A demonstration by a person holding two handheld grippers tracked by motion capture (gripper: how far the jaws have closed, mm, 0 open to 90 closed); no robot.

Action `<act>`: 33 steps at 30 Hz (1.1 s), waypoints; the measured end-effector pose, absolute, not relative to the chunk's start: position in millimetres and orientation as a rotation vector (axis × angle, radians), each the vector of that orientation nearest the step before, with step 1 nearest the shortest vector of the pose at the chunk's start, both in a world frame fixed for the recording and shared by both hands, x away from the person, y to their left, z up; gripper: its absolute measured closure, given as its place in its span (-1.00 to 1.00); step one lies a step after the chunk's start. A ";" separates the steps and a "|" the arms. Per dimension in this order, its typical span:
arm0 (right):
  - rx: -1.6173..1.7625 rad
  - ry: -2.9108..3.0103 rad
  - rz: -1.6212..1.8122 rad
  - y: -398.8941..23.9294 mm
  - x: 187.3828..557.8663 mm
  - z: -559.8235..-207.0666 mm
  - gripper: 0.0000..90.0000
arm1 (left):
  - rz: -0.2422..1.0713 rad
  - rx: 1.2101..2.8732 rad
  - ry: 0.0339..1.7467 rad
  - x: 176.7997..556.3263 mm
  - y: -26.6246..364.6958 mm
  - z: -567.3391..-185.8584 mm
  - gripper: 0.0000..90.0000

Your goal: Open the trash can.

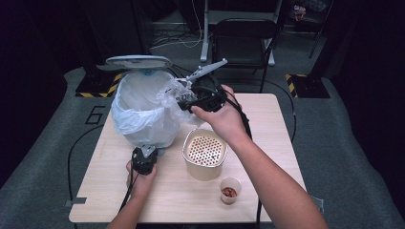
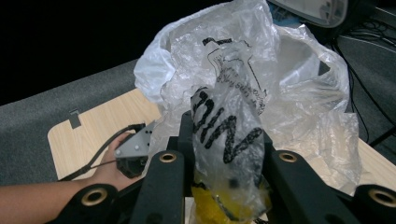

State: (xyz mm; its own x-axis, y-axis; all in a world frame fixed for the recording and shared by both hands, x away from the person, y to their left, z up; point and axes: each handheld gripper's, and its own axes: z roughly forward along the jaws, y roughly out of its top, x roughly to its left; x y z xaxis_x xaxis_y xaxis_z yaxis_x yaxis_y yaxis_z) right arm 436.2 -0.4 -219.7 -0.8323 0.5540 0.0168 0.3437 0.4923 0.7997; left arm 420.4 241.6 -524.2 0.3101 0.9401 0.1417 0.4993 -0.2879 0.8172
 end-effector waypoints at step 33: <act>0.663 2.501 1.297 67.2 465.4 -199.4 0.66 | 0.839 1.930 1.272 420.0 242.1 -523.5 0.97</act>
State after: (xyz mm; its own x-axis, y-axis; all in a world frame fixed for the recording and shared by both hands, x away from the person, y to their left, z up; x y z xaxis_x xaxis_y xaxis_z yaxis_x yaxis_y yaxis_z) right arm 465.4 67.2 -199.4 -0.8660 0.5000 -0.0094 0.2804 0.5012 0.8186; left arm 420.0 242.1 -523.5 0.3182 0.9362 0.1493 0.5055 -0.3008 0.8087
